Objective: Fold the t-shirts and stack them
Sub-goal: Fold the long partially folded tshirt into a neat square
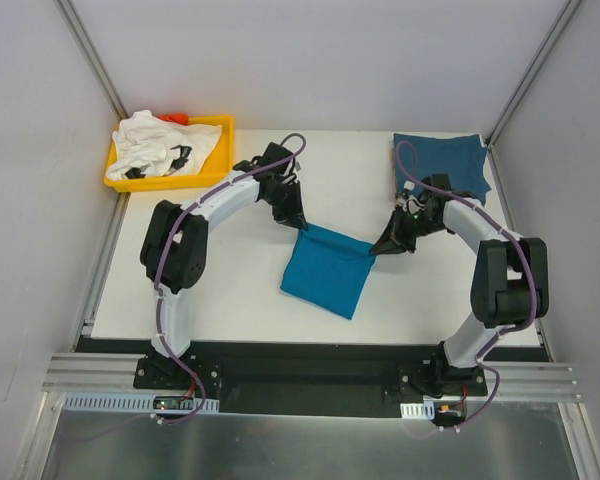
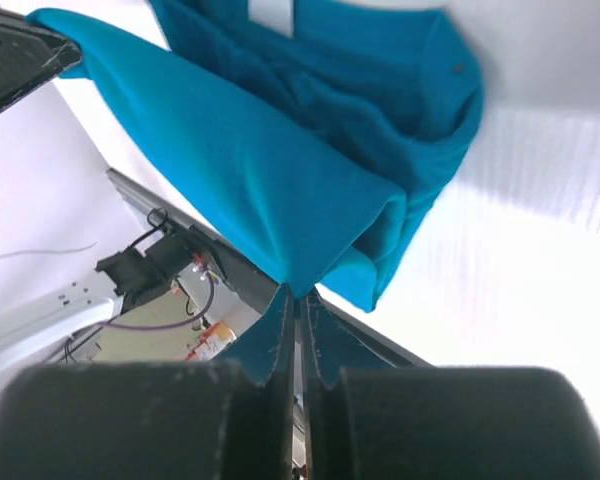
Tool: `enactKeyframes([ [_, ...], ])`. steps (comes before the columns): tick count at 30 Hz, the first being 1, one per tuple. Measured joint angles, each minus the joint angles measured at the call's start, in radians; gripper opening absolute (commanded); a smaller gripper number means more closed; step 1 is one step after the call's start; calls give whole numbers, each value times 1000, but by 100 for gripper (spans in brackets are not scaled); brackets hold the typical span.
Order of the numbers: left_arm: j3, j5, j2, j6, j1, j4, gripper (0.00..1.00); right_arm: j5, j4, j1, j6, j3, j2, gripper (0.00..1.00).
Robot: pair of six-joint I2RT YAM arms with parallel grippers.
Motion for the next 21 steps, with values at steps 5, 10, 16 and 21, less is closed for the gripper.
enactKeyframes([
  [5, 37, -7, 63, 3, 6, 9, 15, 50, 19, 0, 21, 23, 56, 13],
  [10, 53, -14, 111, 15, 7, 15, 54, 114, 26, -1, 38, 35, 96, 43],
  [16, 63, -16, 110, 37, 7, 21, 99, 159, 27, -2, 48, 58, 93, 96],
  [21, 26, -25, 11, 46, 5, 38, 99, 187, 22, 3, 49, 58, 3, 96],
])
